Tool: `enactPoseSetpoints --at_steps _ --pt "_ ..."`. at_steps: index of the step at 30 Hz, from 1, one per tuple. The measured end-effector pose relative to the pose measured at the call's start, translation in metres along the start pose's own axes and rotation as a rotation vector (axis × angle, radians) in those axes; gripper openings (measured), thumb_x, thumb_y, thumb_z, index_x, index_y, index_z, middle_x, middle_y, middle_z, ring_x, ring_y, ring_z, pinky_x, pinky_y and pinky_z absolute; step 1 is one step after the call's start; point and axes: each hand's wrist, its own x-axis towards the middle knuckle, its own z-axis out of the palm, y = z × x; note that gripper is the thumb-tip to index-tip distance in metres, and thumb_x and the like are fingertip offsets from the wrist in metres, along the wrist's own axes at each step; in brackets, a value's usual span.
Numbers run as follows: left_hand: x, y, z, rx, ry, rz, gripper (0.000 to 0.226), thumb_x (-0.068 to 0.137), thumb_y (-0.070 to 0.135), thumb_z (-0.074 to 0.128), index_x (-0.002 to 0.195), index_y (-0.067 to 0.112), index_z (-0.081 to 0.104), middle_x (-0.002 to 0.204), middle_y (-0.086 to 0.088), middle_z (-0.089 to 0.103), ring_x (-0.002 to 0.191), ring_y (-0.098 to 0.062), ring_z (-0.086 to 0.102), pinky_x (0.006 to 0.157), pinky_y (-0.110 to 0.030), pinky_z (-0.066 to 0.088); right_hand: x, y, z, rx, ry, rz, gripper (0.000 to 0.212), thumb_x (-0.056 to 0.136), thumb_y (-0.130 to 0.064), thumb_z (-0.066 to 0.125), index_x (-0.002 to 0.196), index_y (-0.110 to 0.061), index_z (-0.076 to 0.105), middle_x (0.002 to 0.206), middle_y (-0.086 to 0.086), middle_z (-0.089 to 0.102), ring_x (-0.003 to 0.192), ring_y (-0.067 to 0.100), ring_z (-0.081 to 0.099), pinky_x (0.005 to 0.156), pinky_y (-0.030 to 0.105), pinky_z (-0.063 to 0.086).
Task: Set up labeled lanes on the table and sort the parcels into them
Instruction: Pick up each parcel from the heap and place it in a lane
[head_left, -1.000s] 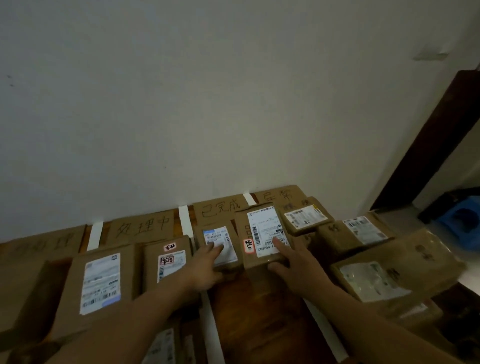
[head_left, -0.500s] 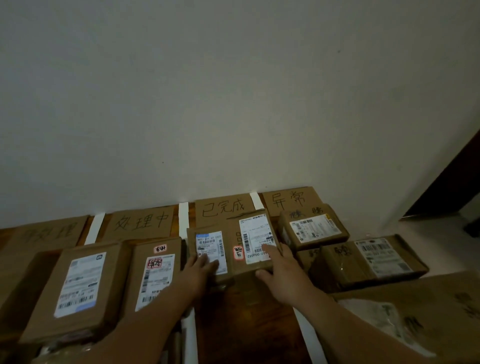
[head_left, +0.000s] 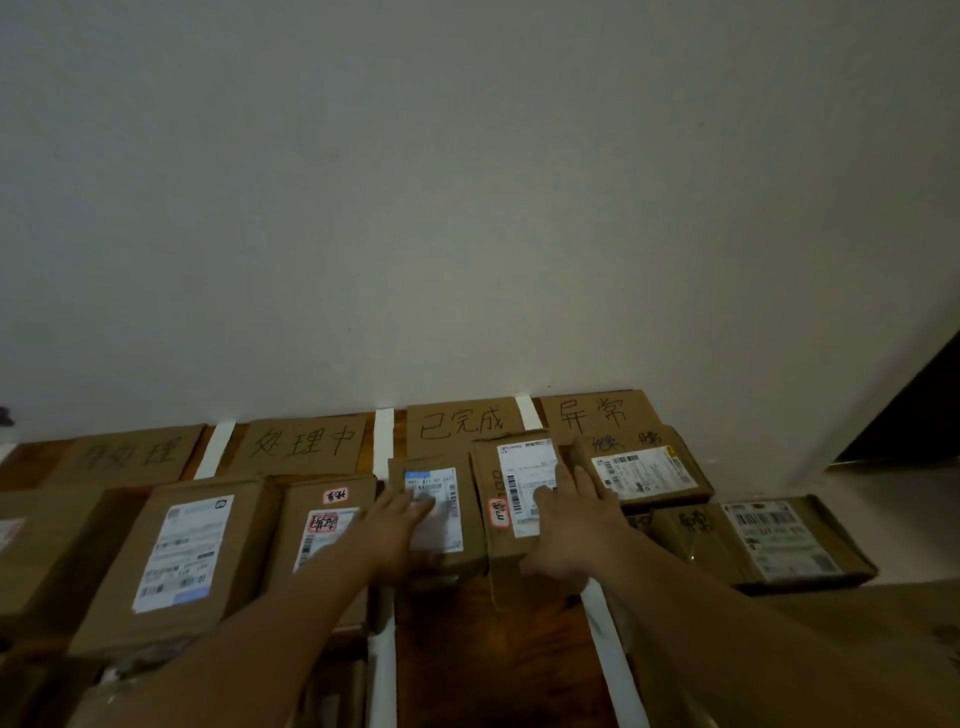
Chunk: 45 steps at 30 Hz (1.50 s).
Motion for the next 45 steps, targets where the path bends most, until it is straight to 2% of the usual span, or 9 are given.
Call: enactPoseSetpoints --at_steps 4,10,12,15,23,27,31,35,45 --pt "-0.030 -0.019 -0.028 -0.118 0.108 -0.091 0.079 0.088 0.051 0.053 0.150 0.031 0.007 0.159 -0.003 0.005 0.145 -0.029 -0.005 0.115 -0.051 0.007 -0.001 -0.025 -0.027 0.005 0.091 -0.119 0.087 0.082 -0.065 0.048 0.150 -0.022 0.015 0.158 0.013 0.008 0.144 0.035 0.003 0.113 0.056 0.009" --pt "-0.124 -0.090 -0.072 -0.122 0.264 -0.231 0.076 0.090 0.052 0.050 0.150 0.026 0.013 0.159 -0.004 0.004 0.145 -0.025 -0.002 0.116 -0.041 0.008 -0.024 -0.128 -0.070 0.129 0.179 -0.355 0.081 0.078 -0.068 0.052 0.143 -0.023 0.033 0.147 0.009 0.037 0.132 0.029 0.036 0.103 0.042 0.037" --pt "-0.172 -0.119 -0.080 -0.183 0.338 -0.283 0.077 0.089 0.049 0.053 0.150 0.026 0.012 0.159 -0.003 0.005 0.145 -0.025 -0.002 0.115 -0.037 0.006 -0.037 -0.175 -0.077 0.221 0.184 -0.449 0.074 0.080 -0.062 0.056 0.141 -0.024 0.038 0.144 0.008 0.041 0.128 0.027 0.043 0.100 0.035 0.037" --pt "-0.255 -0.170 -0.083 -0.181 0.387 -0.345 0.074 0.090 0.043 0.055 0.149 0.020 0.018 0.158 -0.004 0.010 0.145 -0.023 0.003 0.115 -0.034 0.005 -0.061 -0.259 -0.078 0.235 0.148 -0.562 0.072 0.084 -0.055 0.056 0.145 -0.023 0.033 0.148 0.006 0.037 0.130 0.025 0.041 0.102 0.033 0.035" --pt "-0.465 -0.308 -0.084 -0.393 0.473 -0.631 0.076 0.089 0.042 0.059 0.149 0.025 0.016 0.158 -0.009 0.008 0.145 -0.029 0.001 0.115 -0.037 0.008 -0.138 -0.486 -0.059 0.094 0.179 -0.761 0.070 0.087 -0.050 0.057 0.146 -0.021 0.031 0.151 0.006 0.035 0.134 0.025 0.037 0.106 0.029 0.030" --pt "-0.538 -0.364 -0.067 -0.466 0.506 -0.720 0.078 0.087 0.044 0.061 0.149 0.032 0.015 0.159 -0.003 0.006 0.145 -0.026 -0.001 0.115 -0.039 0.012 -0.166 -0.572 -0.051 0.068 0.141 -0.853 0.058 0.087 -0.047 0.056 0.137 -0.019 0.045 0.144 0.008 0.044 0.126 0.026 0.045 0.098 0.031 0.037" --pt "-0.586 -0.421 -0.049 -0.562 0.491 -0.796 0.078 0.087 0.046 0.059 0.149 0.034 0.014 0.159 -0.002 0.005 0.145 -0.027 -0.003 0.116 -0.043 0.009 -0.166 -0.646 -0.040 0.029 0.110 -0.915 0.067 0.085 -0.051 0.057 0.143 -0.023 0.037 0.147 0.005 0.041 0.127 0.023 0.044 0.103 0.033 0.039" --pt "-0.617 -0.481 -0.029 -0.636 0.449 -0.886 0.079 0.086 0.048 0.059 0.148 0.037 0.012 0.159 -0.002 0.003 0.144 -0.029 -0.004 0.115 -0.046 0.008 -0.148 -0.715 -0.032 -0.024 0.092 -0.939 0.077 0.088 -0.052 0.055 0.150 -0.018 0.024 0.155 0.007 0.026 0.139 0.024 0.029 0.112 0.034 0.027" --pt "-0.642 -0.670 -0.050 -0.669 0.495 -0.971 0.075 0.088 0.040 0.058 0.148 0.033 0.014 0.158 -0.004 0.006 0.145 -0.028 -0.001 0.117 -0.049 0.010 -0.070 -0.915 -0.032 0.097 0.032 -0.946 0.073 0.089 -0.050 0.056 0.148 -0.020 0.026 0.151 0.006 0.032 0.135 0.025 0.036 0.108 0.034 0.032"
